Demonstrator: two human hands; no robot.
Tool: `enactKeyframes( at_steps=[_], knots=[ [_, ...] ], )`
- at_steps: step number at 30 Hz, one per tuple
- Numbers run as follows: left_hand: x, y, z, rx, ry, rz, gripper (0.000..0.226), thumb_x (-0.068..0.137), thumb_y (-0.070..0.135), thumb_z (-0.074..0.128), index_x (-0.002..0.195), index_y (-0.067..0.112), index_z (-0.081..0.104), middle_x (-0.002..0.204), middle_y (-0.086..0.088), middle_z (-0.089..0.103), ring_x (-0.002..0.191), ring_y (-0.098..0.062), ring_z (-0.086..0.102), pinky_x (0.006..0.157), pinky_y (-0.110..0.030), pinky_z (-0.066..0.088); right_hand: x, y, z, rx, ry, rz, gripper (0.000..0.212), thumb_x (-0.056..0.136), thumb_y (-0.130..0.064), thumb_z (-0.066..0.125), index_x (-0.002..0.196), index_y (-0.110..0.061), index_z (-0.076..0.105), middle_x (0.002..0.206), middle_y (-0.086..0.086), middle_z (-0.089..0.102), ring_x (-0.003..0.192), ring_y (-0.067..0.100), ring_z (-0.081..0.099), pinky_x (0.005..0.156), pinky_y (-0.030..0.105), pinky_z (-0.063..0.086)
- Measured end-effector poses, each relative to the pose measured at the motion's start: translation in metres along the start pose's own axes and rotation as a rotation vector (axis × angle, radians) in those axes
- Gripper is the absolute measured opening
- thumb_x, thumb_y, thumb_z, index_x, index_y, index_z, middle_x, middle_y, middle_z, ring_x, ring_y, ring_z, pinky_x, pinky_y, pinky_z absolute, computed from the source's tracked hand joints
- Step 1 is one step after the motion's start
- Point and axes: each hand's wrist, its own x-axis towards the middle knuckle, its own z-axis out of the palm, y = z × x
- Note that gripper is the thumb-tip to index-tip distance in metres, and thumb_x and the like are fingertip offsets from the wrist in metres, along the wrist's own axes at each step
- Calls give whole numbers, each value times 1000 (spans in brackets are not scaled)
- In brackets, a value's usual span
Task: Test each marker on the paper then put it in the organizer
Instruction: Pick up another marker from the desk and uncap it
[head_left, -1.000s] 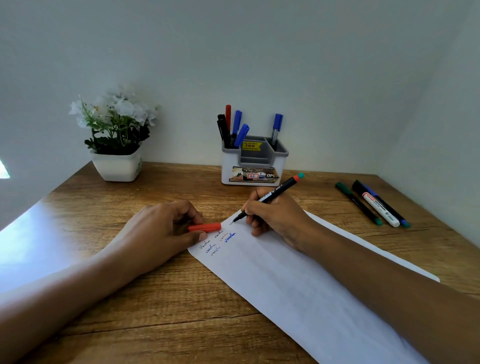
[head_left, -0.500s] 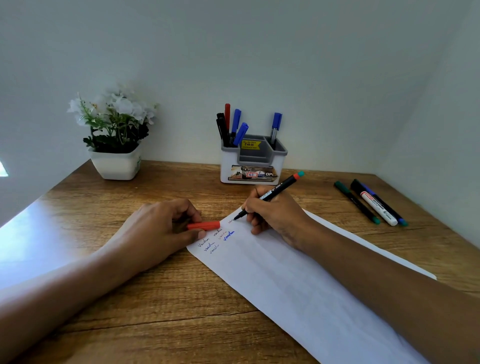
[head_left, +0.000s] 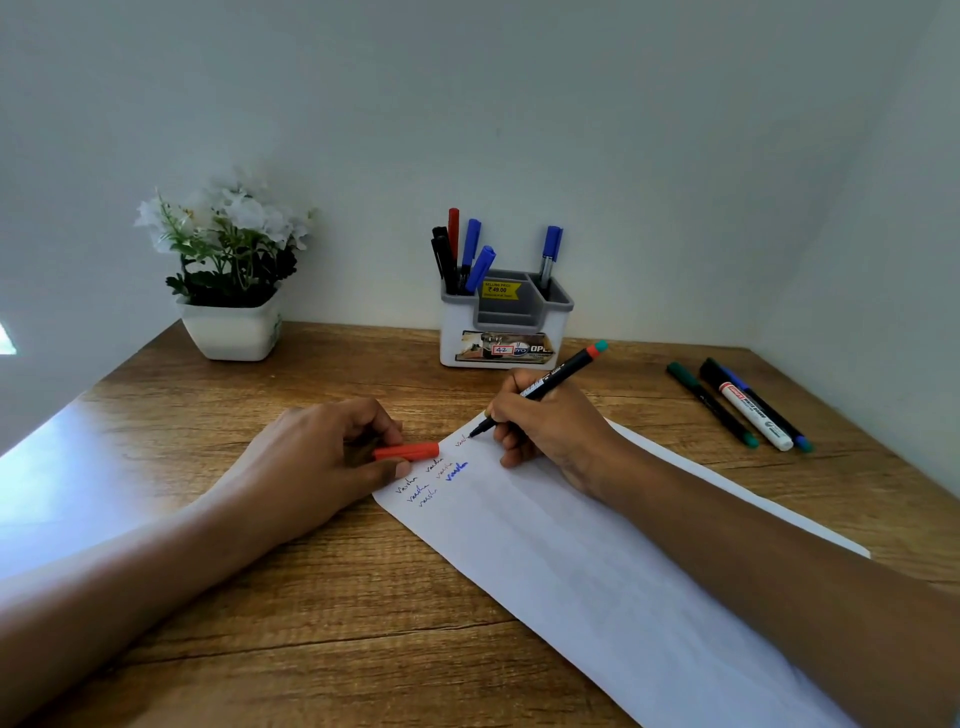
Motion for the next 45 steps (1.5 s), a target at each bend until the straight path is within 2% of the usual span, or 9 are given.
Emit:
enactKeyframes(
  at_steps=[12, 17, 20, 23, 25, 28, 31, 40, 45],
  knots=[
    [1, -3, 2, 8, 1, 9, 15, 76, 43, 71, 88, 40, 63, 104, 24, 66, 99, 3, 58, 89, -28, 48, -1, 0, 0, -23, 31, -11, 11, 84, -4, 57, 73, -5, 56, 59, 9, 56, 50, 11, 52, 46, 25, 52],
    [1, -2, 1, 15, 1, 5, 16, 76, 46, 71, 88, 39, 63, 101, 21, 67, 96, 2, 59, 87, -29, 50, -1, -6, -9, 394, 76, 46, 15, 88, -4, 55, 75, -9, 59, 62, 7, 55, 47, 8, 50, 46, 24, 52],
    [1, -3, 1, -14, 14, 19, 16, 74, 43, 73, 87, 39, 64, 97, 22, 69, 93, 4, 60, 83, -26, 50, -8, -18, -11, 369, -38, 12, 13, 89, -5, 57, 79, -14, 58, 65, 6, 60, 50, 9, 53, 48, 24, 53],
    [0, -3, 0, -148, 78, 0, 20, 71, 44, 76, 87, 37, 66, 87, 22, 70, 83, 10, 59, 70, -16, 43, -20, -31, -6, 194, -128, -70, 9, 87, -6, 62, 83, -14, 58, 64, 5, 62, 51, 11, 55, 50, 26, 52],
    [0, -3, -1, -323, 124, -19, 22, 68, 42, 77, 86, 34, 67, 82, 18, 73, 80, 5, 64, 71, -21, 44, -28, -39, -3, 132, -142, -134, 9, 85, -4, 64, 85, -12, 61, 62, 2, 60, 51, 10, 55, 51, 26, 53],
    [-2, -1, -5, -623, 175, 2, 26, 65, 32, 77, 88, 25, 68, 84, 7, 75, 79, -6, 69, 76, -24, 49, -35, -48, -3, 189, -146, -165, 8, 87, -4, 60, 86, -11, 63, 64, 2, 62, 56, 10, 58, 55, 28, 55],
    [-4, 3, -6, -784, 210, 67, 28, 64, 23, 75, 90, 16, 68, 80, 2, 74, 70, -3, 66, 63, -12, 49, -38, -53, -5, 275, -140, -180, 15, 92, -5, 52, 86, -10, 65, 68, 7, 63, 58, 12, 59, 55, 29, 55],
    [-4, 1, -7, -835, 230, 129, 29, 63, 22, 75, 91, 18, 67, 87, -1, 74, 81, -12, 68, 69, -17, 54, -41, -56, -1, 313, -100, -211, 19, 96, -10, 46, 90, -9, 65, 67, 5, 66, 59, 12, 63, 58, 30, 58],
    [-5, 3, -8, -825, 197, 172, 26, 62, 32, 78, 85, 26, 70, 87, -3, 73, 81, -12, 68, 69, -19, 53, -43, -51, 9, 213, -172, -225, 4, 93, -15, 54, 89, -16, 55, 76, 7, 70, 64, 17, 66, 64, 36, 59]
  ],
)
